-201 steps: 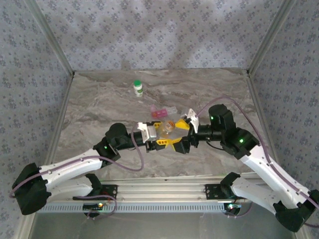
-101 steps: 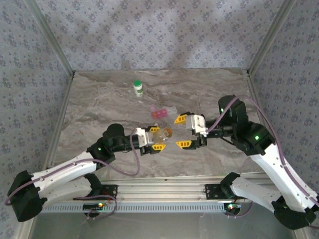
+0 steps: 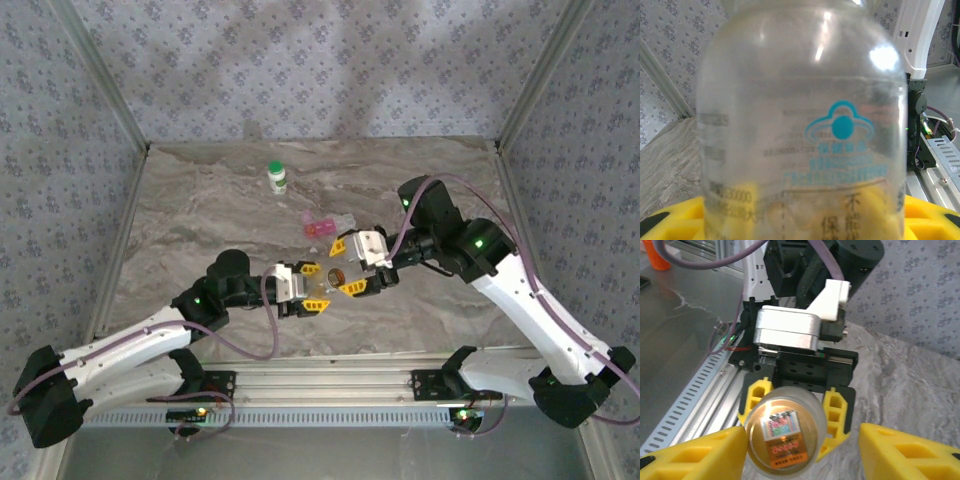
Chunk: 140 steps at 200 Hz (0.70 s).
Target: Sort the pills into containers
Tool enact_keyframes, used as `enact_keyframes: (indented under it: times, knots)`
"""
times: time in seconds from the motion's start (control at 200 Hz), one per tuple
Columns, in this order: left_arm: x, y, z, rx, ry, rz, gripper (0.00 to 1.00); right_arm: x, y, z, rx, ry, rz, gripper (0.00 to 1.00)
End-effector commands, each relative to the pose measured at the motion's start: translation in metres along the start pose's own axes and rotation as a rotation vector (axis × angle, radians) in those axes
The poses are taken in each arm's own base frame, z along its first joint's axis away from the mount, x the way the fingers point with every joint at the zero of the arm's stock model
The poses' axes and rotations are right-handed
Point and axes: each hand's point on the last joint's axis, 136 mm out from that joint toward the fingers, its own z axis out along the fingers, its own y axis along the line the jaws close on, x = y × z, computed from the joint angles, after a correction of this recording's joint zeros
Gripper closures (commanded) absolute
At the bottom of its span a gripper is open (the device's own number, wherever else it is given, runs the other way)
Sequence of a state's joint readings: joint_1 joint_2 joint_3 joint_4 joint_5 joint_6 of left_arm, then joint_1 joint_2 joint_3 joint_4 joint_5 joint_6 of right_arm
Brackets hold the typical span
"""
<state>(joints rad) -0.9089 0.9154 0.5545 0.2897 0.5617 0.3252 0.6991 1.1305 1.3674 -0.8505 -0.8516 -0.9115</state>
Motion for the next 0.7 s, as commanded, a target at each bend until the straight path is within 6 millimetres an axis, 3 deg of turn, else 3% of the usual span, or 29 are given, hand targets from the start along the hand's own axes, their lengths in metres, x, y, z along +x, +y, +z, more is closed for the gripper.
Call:
enact_keyframes:
  times: [0.0, 0.42, 0.695]
  knots:
    - [-0.008, -0.002, -0.002, 0.012, -0.028, 0.027, 1.0, -0.009, 0.011, 0.0, -0.054, -0.028, -0.02, 0.39]
    - [-0.01, 0.004, 0.002, 0.002, -0.025, 0.029, 1.0, 0.007, 0.012, 0.017, -0.058, 0.041, -0.016, 0.5]
    - [-0.012, 0.016, 0.005, -0.044, -0.008, 0.07, 1.0, 0.021, 0.005, 0.025, 0.003, 0.068, 0.064, 0.66]
